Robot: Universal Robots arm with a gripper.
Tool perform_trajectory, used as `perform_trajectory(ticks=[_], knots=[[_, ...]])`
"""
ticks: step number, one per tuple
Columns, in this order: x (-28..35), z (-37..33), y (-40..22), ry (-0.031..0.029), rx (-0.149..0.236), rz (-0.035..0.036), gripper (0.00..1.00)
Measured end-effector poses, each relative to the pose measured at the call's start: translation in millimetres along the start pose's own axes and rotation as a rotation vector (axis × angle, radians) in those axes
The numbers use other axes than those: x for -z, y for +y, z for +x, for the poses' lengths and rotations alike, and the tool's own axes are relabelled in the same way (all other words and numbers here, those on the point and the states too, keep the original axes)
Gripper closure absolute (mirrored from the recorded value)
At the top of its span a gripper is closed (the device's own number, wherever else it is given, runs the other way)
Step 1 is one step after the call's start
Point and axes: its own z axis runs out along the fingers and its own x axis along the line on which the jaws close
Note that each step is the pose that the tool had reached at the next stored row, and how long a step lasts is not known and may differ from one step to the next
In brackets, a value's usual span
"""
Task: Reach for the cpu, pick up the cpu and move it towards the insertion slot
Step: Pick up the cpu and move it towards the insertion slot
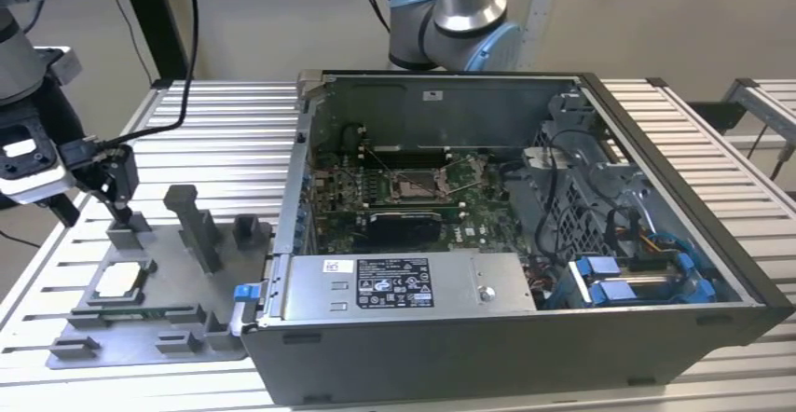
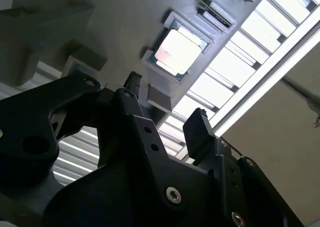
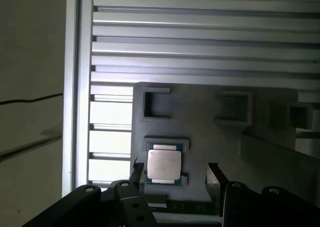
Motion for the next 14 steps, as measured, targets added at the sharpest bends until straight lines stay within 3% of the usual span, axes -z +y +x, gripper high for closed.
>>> perform_trajectory(ticks=[14], knots=[[-6.1,0.0,-0.9,0.0,0.0,0.0,0.0]])
